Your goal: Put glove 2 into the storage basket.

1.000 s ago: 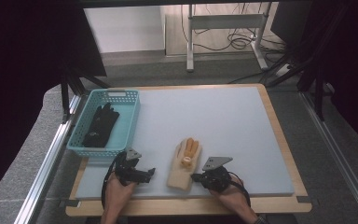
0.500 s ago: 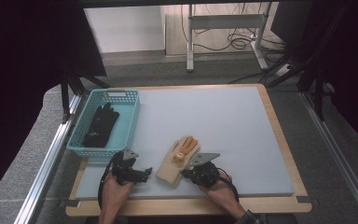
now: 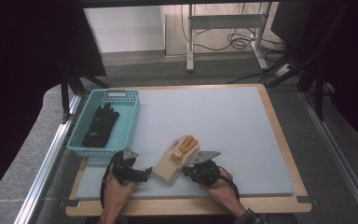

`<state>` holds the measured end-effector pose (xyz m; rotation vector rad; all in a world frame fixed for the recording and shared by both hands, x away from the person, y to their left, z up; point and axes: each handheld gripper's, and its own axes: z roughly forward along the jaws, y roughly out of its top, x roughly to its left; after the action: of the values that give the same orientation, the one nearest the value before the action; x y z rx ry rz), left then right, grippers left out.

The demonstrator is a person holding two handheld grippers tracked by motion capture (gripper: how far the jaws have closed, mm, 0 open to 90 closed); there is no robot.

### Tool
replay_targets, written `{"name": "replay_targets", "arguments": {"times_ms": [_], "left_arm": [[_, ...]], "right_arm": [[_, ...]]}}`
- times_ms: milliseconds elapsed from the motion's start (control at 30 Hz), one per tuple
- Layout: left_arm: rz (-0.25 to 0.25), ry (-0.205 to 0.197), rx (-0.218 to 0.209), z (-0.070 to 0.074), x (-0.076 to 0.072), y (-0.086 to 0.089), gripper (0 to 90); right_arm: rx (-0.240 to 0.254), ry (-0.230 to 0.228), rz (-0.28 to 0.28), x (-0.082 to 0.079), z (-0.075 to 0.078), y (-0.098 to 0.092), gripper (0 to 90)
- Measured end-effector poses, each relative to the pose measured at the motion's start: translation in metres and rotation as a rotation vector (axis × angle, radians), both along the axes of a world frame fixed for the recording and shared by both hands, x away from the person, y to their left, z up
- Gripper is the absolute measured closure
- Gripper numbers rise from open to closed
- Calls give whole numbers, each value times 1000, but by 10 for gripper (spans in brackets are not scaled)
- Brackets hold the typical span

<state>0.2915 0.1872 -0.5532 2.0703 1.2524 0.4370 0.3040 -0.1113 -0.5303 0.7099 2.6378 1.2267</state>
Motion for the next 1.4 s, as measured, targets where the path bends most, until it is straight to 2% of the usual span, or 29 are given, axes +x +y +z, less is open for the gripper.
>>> {"name": "replay_targets", "arguments": {"times_ms": [200,433,733,967,1233,1400], "left_arm": [[0,0,0,0,0,0,0],[0,1,1,0,0,0,0],[0,1,0,0,0,0,0],[0,1,0,0,0,0,0],[0,1,-1,0,0,0,0],[0,2,-2,0,0,0,0]], "right_arm": [[2,-40,-69,6,11,-26,733],[-19,-88,-163,14,17,-58,560],[-37,-104,-260,21,22,-92,364],[-66,-103,-320,25,19,-113,276],[-89,-111,-404,26,14,-139,233],[-121,-97,-431,28,7,-146,199]]}}
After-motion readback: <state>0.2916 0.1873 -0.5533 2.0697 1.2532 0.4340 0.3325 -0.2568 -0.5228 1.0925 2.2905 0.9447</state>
